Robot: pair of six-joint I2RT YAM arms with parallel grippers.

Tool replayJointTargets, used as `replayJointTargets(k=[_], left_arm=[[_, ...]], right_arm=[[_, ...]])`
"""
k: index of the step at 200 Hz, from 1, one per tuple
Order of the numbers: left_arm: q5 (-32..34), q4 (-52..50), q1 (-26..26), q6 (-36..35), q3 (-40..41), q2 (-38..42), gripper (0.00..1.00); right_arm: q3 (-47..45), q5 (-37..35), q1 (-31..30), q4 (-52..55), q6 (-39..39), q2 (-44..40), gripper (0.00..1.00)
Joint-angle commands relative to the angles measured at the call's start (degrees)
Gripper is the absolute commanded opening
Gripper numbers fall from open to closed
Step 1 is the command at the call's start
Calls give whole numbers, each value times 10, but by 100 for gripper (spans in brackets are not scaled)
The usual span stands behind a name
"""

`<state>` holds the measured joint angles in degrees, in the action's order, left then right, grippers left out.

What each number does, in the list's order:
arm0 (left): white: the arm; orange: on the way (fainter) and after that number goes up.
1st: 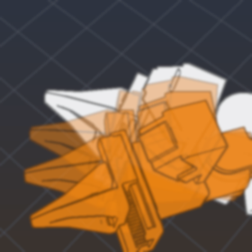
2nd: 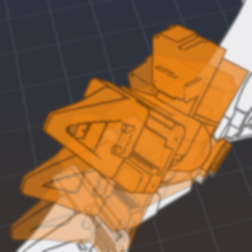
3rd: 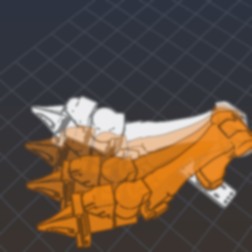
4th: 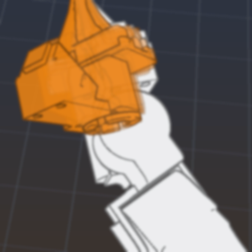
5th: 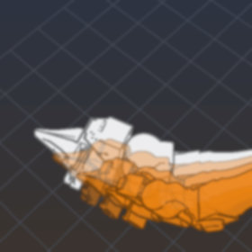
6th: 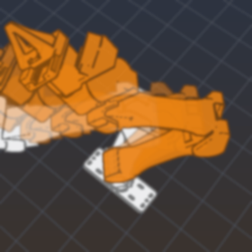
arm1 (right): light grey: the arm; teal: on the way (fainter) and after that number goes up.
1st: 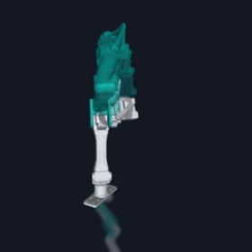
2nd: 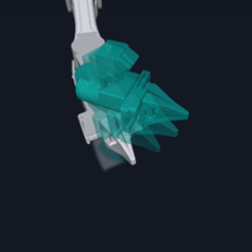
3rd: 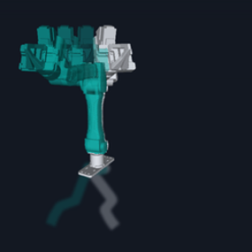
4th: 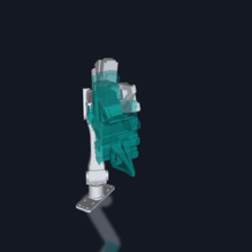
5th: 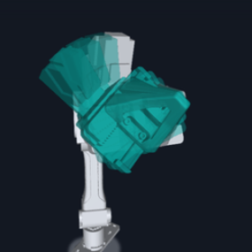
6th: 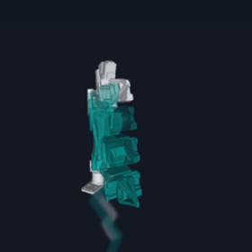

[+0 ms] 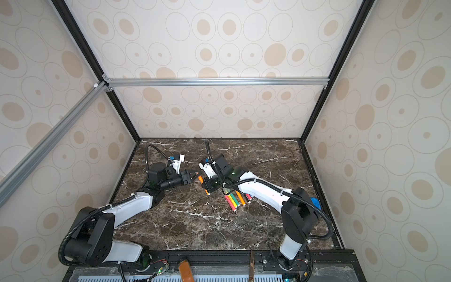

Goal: Remove pen caps from pens
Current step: Open the pen cap on the pen.

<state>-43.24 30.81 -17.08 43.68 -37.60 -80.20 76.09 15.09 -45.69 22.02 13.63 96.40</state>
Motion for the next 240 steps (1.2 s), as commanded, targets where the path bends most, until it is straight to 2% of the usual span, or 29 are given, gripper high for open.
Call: replayJointTargets(k=[1, 33, 67, 100, 126, 145, 160, 181, 240], left_arm=[[2, 5, -7, -11, -24, -3, 41], [-2, 8, -9, -10, -25, -9, 30], [-8, 12, -12, -8, -27, -14, 26], [-25, 25, -16, 2, -31, -21, 0], [-29, 26, -19, 6, -33, -18, 0], [-28, 23, -20, 9, -34, -11, 0], [-28, 27, -19, 17, -34, -6, 0], [-33, 33, -22, 31, -37, -1, 0], [-22, 71, -26, 94, -39, 3, 0]], right_arm=[[-2, 6, -2, 1, -2, -20, 0], [-2, 4, -1, -1, -2, -20, 0], [-5, -3, -2, -5, -1, -22, 0], [-6, -9, -2, -7, -3, -18, 0], [-9, -15, -1, -9, -2, -14, 2], [-13, -9, 1, -16, -3, -10, 30], [-18, 4, 2, -29, -2, -7, 38], [-20, 24, 6, -45, 0, -3, 38], [-99, 67, 23, -186, 10, -23, 28]])
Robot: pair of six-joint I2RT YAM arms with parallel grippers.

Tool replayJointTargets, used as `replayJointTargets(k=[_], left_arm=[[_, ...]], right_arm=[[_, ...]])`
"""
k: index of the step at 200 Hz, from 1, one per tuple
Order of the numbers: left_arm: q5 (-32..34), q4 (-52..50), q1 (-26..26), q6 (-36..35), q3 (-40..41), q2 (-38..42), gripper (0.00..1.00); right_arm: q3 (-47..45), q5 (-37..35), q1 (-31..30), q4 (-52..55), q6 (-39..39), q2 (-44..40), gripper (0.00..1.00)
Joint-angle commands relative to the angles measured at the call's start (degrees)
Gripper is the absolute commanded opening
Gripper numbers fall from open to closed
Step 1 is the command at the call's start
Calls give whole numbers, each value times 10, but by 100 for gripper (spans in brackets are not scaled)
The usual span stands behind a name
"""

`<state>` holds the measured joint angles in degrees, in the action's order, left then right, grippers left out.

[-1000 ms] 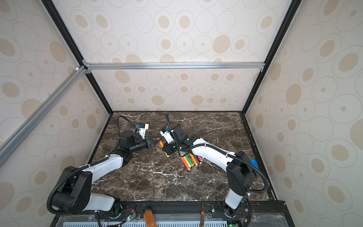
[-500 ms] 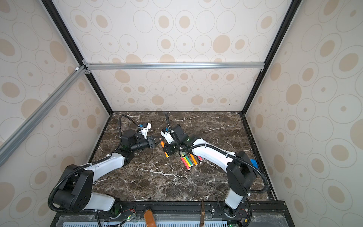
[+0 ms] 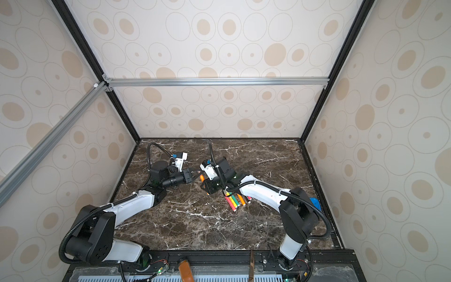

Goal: Remove pen caps from pens
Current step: Open the pen cap on the pen.

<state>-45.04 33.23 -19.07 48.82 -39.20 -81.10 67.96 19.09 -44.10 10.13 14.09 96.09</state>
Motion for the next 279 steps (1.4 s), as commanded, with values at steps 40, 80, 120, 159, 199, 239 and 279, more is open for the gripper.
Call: replayJointTargets(k=[40, 80, 120, 159, 199, 239, 279], left_arm=[[-2, 49, -14, 49, -30, 5, 0], [-2, 49, -19, 45, -31, -4, 0], [5, 21, -19, 20, -31, 2, 0], [8, 2, -19, 4, -39, -4, 0], [33, -70, 3, -52, -86, -25, 0], [47, -95, 68, -67, -155, -84, 0], [59, -97, 106, -57, -233, -141, 0]], right_arm=[[-36, 35, 7, -114, 7, -27, 24], [-24, 37, 7, -121, 12, -13, 17], [-26, 32, 9, -124, 12, -18, 10], [-46, 13, 11, -131, 14, -43, 0], [-87, -6, 12, -115, 4, -81, 0], [-157, -30, 9, -97, 3, -133, 0], [-207, -77, 0, -68, -5, -170, 0]])
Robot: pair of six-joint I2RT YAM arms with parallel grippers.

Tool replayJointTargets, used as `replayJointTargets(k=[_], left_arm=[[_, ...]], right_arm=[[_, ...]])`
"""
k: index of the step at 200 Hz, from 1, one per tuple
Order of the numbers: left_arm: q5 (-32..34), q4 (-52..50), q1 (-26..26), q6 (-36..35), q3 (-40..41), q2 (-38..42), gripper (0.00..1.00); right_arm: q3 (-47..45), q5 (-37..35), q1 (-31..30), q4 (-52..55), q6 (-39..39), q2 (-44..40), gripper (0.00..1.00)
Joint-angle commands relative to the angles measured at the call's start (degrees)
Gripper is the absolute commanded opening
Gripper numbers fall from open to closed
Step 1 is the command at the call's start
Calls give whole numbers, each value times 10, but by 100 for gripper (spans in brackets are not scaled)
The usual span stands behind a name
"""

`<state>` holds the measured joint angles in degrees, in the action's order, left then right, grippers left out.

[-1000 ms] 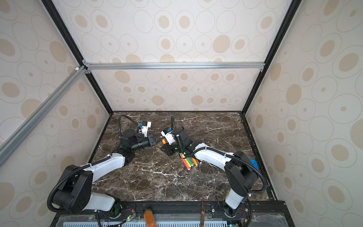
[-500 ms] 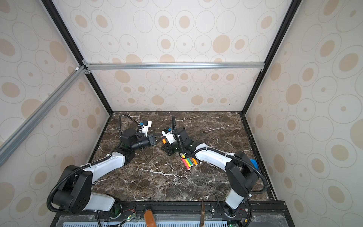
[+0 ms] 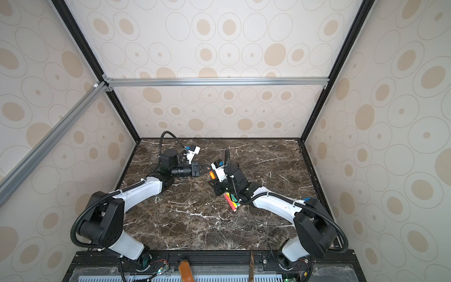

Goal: Remove pen caps from pens
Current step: Open the pen cap on the pen.

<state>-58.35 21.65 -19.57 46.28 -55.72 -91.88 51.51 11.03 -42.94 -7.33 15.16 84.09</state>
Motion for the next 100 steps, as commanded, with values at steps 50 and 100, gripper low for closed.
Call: replayJointTargets(k=[50, 100], left_arm=[[212, -60, 134, -71, -204, -83, 0], [225, -173, 150, -124, -354, -148, 0]], right_arm=[[-70, -7, -27, 143, -30, -76, 0], [-76, -15, -48, 167, -40, -86, 0]])
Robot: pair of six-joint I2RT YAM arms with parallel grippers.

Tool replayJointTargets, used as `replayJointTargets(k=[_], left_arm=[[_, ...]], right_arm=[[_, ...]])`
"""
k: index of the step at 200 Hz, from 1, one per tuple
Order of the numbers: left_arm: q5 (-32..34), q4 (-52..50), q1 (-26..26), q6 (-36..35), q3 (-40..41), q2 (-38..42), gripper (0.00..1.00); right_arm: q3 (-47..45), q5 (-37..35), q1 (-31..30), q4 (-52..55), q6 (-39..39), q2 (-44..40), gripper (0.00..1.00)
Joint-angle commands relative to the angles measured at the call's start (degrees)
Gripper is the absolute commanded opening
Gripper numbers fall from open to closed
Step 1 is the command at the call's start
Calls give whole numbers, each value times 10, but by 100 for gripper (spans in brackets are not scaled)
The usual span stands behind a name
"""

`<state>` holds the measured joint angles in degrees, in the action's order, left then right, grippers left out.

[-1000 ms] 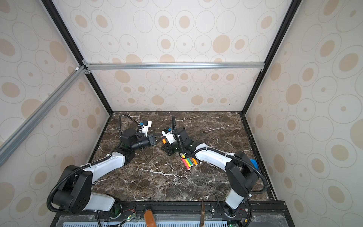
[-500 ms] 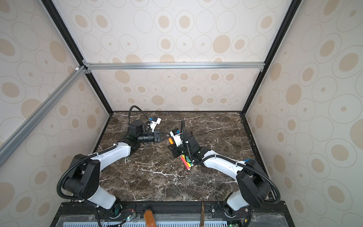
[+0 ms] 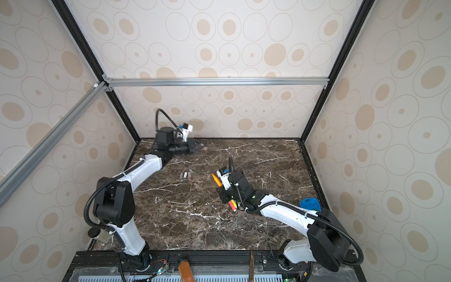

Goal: Remove pen caps from pens
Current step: Open the pen cap on the pen, then place the pen cap at the middle-left of the table.

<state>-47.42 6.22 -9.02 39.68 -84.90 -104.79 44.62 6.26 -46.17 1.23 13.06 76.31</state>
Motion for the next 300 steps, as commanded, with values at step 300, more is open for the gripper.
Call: replayJointTargets(k=[300], left_arm=[[318, -322, 59, -304, 95, -64, 0]], right_arm=[[168, -47, 105, 261, -10, 110, 0]])
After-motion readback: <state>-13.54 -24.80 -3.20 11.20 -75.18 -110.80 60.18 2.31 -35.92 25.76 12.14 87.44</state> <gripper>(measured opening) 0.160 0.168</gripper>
